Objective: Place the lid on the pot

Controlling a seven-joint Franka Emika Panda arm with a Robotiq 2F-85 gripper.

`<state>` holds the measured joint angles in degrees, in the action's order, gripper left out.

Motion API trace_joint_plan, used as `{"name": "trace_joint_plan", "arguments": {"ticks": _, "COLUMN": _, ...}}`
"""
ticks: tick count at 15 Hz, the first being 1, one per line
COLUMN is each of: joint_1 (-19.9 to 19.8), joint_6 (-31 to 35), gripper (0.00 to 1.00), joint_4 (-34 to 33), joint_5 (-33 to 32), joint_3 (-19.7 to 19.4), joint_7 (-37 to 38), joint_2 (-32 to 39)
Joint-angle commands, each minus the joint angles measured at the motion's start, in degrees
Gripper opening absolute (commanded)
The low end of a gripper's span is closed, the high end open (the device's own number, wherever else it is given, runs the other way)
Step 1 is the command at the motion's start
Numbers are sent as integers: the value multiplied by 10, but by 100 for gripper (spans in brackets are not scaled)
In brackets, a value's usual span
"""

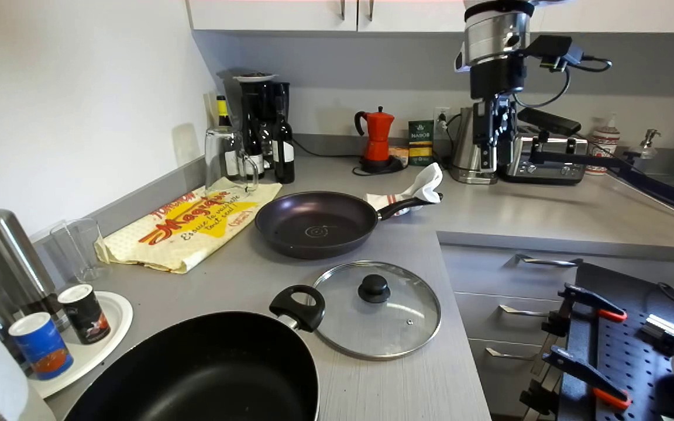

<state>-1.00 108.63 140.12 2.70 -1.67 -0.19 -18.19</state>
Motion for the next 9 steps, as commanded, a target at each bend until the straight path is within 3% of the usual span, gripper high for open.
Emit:
{"name": "trace_joint_plan", "arguments": {"ticks": 1, "joint_1": 18, "joint_6": 57, "gripper": 100, "joint_4": 17, "joint_5": -10, "joint_3": 24, "joint_7": -6, "joint_2": 15}}
{"name": "trace_joint_plan", "arguments": {"ticks": 9, "joint_1": 51, "joint_6": 222, "gripper": 100, "joint_4": 59, "joint_5": -33, "joint_3": 67, "joint_7": 2, "joint_2": 48}}
